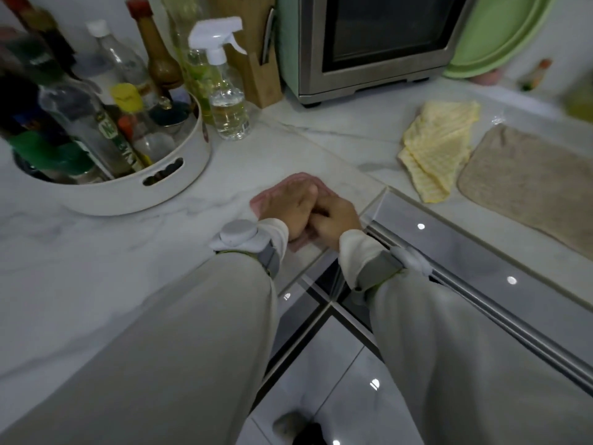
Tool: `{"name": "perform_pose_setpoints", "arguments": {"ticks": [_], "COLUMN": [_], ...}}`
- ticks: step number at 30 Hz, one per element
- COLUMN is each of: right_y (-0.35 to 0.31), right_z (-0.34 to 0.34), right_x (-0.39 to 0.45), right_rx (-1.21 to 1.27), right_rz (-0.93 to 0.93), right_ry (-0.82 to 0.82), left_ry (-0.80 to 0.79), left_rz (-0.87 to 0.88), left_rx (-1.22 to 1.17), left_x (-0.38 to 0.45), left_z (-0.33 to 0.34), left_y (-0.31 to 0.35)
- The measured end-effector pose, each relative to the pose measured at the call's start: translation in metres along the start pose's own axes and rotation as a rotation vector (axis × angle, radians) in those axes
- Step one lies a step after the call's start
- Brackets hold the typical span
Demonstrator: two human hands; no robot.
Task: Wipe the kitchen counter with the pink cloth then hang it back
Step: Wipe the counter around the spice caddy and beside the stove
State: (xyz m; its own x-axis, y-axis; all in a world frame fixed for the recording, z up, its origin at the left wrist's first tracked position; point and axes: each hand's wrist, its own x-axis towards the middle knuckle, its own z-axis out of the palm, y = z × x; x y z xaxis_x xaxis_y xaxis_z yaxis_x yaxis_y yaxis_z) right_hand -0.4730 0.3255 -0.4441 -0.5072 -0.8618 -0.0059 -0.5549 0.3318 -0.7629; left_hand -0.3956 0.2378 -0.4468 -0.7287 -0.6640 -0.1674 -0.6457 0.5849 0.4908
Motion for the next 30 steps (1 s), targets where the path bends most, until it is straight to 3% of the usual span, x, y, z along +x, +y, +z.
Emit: {"name": "perform_pose_setpoints", "arguments": {"ticks": [2,4,9,13,16,18,23,26,30], "right_y": [-0.008,-0.013,-0.027,-0.03,-0.028,-0.026,-0.026,-0.017,0.008], "right_z": [0.005,0.018,0.04,0.053,0.054,0.055,0.049,0.032,0.013], "right_x": [-0.014,-0.02,-0.023,-0.026,-0.03,-0.033,-0.028,-0.015,0.003], "right_rx": [-0.03,-0.141,-0.388,-0.458,-0.397,-0.353,-0.321,-0.417,-0.435], "right_rz": [-0.054,-0.188,-0.168,-0.239,-0.239,-0.264,-0.265,-0.298,-0.191], "right_ry": [0.103,0.093,-0.067,-0.073,0.019,0.08,0.098,0.095,0.194], "left_ry": [0.02,0.076,0.119,0.212,0.212,0.17,0.085,0.06,0.079], "left_rz": [-0.055,-0.202,-0.59,-0.87,-0.923,-0.866,-0.248,-0.047,0.111], "left_rx": [0.219,0.289,0.203,0.238,0.177,0.157,0.422,0.472,0.441], "left_x": [-0.019,-0.046,-0.111,-0.144,-0.145,-0.137,-0.094,-0.067,-0.023], "left_z": [0.003,-0.004,-0.036,-0.05,-0.048,-0.042,-0.009,0.007,0.019], "left_y": [-0.018,-0.041,-0.117,-0.195,-0.168,-0.127,-0.05,-0.025,-0.009]}}
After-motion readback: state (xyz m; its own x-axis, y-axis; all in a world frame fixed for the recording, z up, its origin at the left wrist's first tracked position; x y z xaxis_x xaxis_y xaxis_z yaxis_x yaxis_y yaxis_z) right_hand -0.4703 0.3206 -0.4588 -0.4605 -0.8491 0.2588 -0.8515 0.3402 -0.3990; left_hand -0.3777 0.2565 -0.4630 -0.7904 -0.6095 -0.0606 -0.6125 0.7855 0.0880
